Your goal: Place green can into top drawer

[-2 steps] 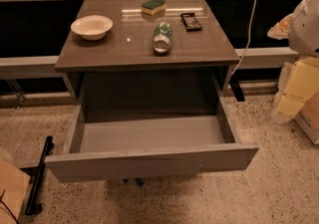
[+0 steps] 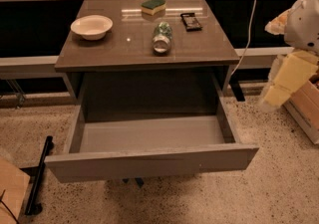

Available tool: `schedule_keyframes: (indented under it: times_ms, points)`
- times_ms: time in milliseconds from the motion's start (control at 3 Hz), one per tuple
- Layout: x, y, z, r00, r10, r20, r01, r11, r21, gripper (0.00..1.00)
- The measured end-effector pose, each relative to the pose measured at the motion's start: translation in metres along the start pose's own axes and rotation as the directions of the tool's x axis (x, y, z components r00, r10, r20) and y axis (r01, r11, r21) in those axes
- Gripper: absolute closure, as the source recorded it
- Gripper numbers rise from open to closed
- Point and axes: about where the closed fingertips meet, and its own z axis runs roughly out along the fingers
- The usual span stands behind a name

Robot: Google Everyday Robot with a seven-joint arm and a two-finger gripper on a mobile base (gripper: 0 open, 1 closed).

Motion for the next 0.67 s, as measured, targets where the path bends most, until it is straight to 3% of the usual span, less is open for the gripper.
schedule_keyframes:
  times_ms: [333,667]
  points:
    - [-0.027,-0.052,0.027,0.993,0.082,0.089,-0.087,0.9953,0.043,0.00]
    - [-0.036,-0.091,0.044,0.976,0.161,0.144,-0.168,0.9847,0.043,0.00]
